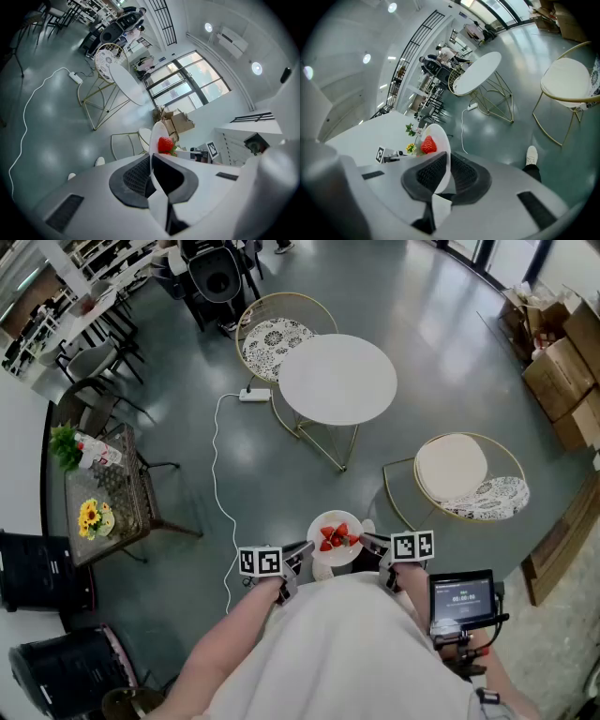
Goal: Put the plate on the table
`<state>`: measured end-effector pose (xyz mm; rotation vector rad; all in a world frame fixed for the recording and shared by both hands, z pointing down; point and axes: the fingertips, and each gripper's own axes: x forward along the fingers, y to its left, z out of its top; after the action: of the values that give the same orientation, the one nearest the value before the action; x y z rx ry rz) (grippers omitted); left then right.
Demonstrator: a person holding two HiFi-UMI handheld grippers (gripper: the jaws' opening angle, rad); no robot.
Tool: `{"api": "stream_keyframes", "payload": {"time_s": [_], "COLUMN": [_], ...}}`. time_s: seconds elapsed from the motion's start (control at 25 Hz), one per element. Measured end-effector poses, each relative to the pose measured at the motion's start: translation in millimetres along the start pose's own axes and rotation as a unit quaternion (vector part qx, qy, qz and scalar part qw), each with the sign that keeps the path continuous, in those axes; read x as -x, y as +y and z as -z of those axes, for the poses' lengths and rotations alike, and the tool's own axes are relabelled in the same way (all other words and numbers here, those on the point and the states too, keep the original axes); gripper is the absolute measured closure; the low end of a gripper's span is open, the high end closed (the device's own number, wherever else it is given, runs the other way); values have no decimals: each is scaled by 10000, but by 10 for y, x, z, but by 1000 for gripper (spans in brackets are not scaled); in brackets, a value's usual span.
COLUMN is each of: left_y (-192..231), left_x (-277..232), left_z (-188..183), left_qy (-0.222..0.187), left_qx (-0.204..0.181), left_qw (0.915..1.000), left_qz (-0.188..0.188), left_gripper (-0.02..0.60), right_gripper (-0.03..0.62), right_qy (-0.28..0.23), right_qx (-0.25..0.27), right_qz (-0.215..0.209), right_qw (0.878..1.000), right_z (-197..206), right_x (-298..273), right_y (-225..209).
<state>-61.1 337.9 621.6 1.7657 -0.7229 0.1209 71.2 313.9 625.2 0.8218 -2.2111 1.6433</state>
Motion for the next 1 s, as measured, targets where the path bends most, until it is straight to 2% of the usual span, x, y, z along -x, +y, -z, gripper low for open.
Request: {"api": "stream_keyframes", "payload": {"time_s": [0.4,1.0], "left_y": [-7,69], "left_x": [-16,65], "left_z": [55,10], "left_qy": [-25,-8], "left_qx": [-102,-178], "left_qw": [9999,9998], "left_qz": [-18,-131], "left_gripper": [569,569], "right_gripper": [568,568], "right_qy": [-90,-83], "right_qx": [-158,-105], "right_qz": [48,-9], "right_qw": [9998,9999], "right_z": [98,106], "right_x": [32,-77], "right_y": [-48,4]}}
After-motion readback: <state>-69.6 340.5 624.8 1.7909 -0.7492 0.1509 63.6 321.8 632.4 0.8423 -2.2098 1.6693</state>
